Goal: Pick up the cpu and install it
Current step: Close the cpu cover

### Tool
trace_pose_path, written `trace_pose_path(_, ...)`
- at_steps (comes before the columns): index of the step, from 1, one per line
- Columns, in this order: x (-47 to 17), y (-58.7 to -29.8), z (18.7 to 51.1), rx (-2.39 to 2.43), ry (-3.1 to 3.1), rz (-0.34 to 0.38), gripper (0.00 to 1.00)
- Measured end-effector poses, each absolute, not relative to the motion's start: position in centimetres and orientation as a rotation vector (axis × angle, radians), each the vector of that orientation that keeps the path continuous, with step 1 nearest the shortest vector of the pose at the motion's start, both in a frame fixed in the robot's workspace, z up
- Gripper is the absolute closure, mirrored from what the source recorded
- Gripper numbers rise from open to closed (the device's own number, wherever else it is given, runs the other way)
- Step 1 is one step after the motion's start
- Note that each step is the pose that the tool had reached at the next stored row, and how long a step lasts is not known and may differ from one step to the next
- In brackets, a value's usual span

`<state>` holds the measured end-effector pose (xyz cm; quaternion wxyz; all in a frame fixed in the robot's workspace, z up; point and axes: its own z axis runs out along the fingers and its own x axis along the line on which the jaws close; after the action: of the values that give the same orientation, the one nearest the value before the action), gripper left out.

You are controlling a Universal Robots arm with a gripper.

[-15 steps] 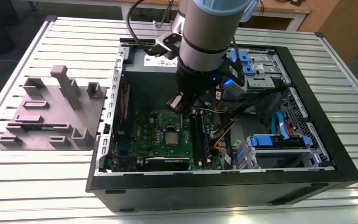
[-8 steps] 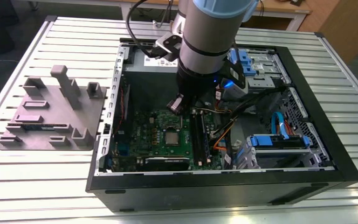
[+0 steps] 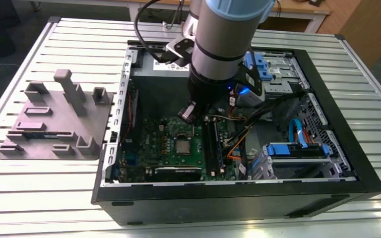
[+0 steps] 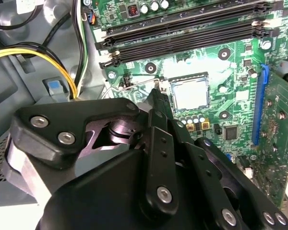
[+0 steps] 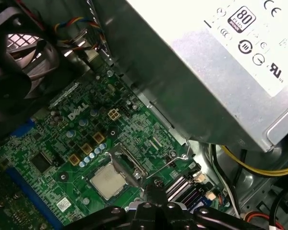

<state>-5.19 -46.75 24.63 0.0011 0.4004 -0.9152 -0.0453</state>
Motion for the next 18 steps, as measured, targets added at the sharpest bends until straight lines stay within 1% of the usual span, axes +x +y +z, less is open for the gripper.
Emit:
trace_pose_path(5,-5.17,-46.98,24.58,1.255,-2.871,-0.13,0.9)
trace_pose_path(18,-5.36,-47.11,24.57,1.257,-2.87,-0.129,0.9)
